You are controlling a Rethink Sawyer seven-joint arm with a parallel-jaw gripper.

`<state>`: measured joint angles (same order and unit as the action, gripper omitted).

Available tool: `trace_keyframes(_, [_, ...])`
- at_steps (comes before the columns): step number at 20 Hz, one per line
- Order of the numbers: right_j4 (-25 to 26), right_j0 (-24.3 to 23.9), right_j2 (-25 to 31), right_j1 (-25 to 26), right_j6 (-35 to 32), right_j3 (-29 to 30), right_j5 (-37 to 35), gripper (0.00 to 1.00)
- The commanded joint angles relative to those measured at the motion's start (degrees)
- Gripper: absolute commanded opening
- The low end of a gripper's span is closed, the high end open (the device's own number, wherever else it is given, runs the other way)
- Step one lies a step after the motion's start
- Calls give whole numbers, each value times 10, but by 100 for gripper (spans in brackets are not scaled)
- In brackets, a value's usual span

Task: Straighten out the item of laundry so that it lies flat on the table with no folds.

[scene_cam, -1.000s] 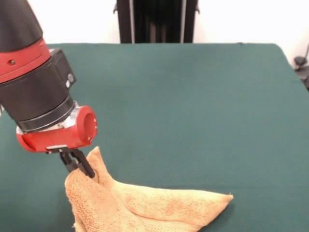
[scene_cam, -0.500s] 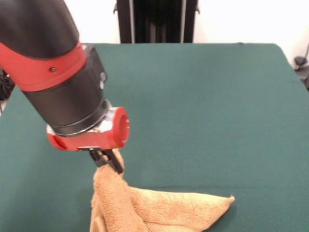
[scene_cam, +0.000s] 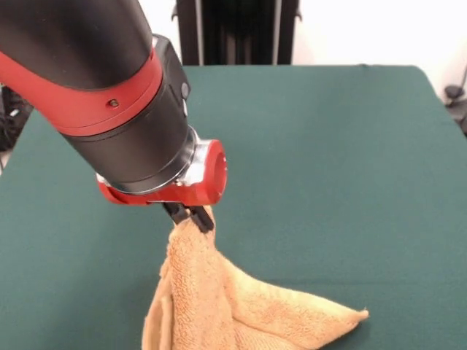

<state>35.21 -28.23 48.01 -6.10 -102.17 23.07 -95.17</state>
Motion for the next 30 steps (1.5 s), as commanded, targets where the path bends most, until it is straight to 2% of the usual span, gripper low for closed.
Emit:
trace_keyframes(1, [123,12,142,48,-141,-109,-154,0])
trace_keyframes(7, [296,-19,326,54,-133,-138,-229,0])
trace_keyframes(11, [447,-38,470,59,-120,-160,-276,0])
trace_keyframes(12, [461,-40,487,62,-125,-162,-283,0])
trace_keyframes(14, [534,-49,560,69,-126,-174,-298,0])
trace_keyframes(16, [580,-54,610,74,-135,-182,-297,0])
trace_keyframes(19, [616,-57,657,78,-155,-189,-279,0])
trace_keyframes(23, [619,-57,697,80,-246,-198,-208,0])
trace_keyframes(27, [630,-49,703,69,-336,-203,-148,0])
trace_keyframes(30, [650,-46,677,54,-318,-191,-152,0])
